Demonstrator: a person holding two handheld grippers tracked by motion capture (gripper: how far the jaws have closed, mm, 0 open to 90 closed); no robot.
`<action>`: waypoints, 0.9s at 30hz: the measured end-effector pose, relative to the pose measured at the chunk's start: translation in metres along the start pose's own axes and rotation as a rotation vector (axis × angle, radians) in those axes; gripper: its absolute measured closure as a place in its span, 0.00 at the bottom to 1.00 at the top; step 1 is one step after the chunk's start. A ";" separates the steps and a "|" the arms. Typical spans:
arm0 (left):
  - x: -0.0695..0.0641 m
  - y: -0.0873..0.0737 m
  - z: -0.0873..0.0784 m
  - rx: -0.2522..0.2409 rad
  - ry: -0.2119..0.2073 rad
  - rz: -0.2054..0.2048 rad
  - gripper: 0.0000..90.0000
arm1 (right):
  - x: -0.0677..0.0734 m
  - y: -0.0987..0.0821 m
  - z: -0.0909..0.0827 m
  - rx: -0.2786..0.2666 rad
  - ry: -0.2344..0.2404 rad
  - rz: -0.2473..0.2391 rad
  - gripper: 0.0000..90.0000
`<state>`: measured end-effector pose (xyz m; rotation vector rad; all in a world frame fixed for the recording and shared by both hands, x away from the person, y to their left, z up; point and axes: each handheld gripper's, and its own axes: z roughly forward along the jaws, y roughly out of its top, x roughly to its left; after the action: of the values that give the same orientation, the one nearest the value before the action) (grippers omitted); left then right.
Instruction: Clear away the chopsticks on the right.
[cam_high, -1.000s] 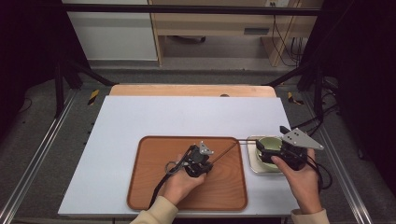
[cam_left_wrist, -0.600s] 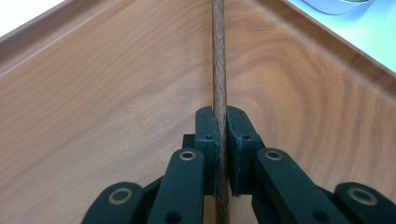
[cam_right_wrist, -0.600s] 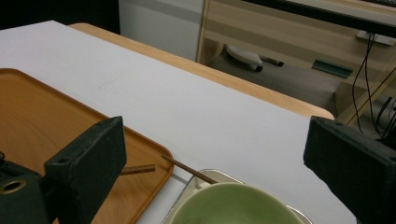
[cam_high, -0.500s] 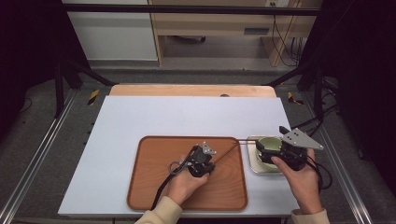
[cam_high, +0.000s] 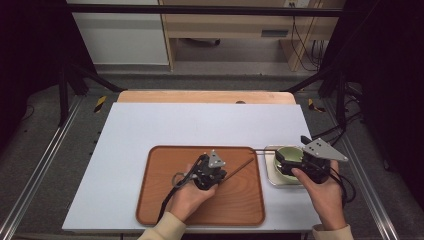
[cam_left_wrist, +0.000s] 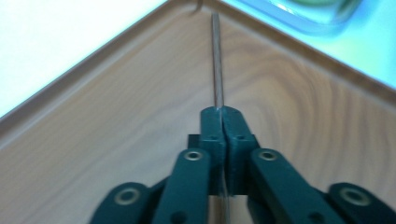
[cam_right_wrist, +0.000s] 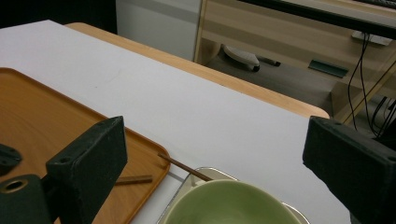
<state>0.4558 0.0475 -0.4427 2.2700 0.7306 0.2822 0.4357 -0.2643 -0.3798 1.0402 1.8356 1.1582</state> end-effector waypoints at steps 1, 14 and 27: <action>0.001 -0.004 -0.003 0.013 0.001 0.008 1.00 | 0.000 0.000 0.000 -0.002 -0.002 0.001 0.08; 0.010 -0.019 0.002 0.037 -0.015 -0.031 1.00 | 0.000 -0.001 0.000 0.003 -0.003 -0.001 0.08; 0.001 -0.010 0.021 0.069 -0.041 -0.006 1.00 | -0.002 -0.001 -0.002 0.001 -0.003 -0.001 0.08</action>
<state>0.4606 0.0417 -0.4653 2.3316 0.7367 0.2101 0.4345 -0.2673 -0.3798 1.0412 1.8338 1.1548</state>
